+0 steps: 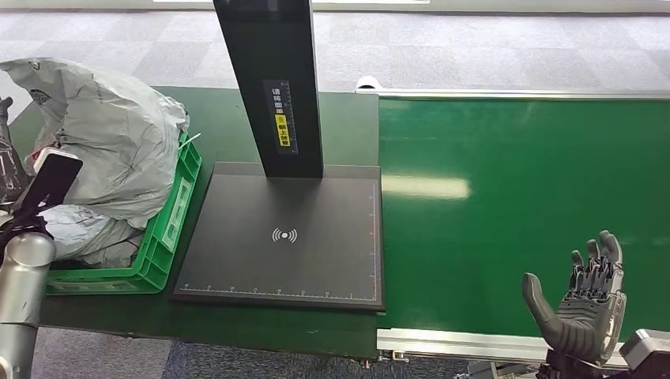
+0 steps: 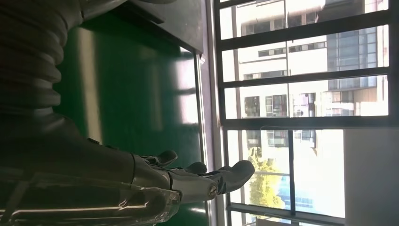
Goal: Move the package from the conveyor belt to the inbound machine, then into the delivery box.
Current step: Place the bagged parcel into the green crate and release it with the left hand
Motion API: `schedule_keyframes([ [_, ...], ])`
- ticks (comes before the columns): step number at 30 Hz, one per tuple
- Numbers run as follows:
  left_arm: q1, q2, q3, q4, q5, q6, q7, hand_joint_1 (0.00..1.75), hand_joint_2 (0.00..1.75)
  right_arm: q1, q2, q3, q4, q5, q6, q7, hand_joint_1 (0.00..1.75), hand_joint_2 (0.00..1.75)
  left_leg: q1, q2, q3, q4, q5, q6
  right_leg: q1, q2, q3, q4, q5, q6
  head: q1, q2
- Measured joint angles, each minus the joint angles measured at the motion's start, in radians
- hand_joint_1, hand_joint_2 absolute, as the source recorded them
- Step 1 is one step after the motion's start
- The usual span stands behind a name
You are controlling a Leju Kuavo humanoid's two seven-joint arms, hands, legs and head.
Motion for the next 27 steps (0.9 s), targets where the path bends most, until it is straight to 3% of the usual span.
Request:
schedule_keyframes([
  [15,0.096,-0.098,-0.039,-0.301,0.039,0.037,-0.057,0.00,1.75,0.010,-0.002,-0.001,-0.004,0.000,-0.018,-0.008,0.00,1.75,0.000,0.000,0.000,0.000,0.000,0.000,0.000,0.000,-0.001,0.000,0.000,0.000,0.000,0.000],
  [27,0.113,-0.136,-0.060,-0.399,0.152,0.024,-0.077,0.00,1.75,0.015,-0.001,-0.013,-0.008,0.001,-0.019,-0.011,0.00,1.75,0.000,0.000,0.000,0.000,0.000,0.000,0.000,0.000,0.000,0.000,0.000,0.000,0.000,0.000],
])
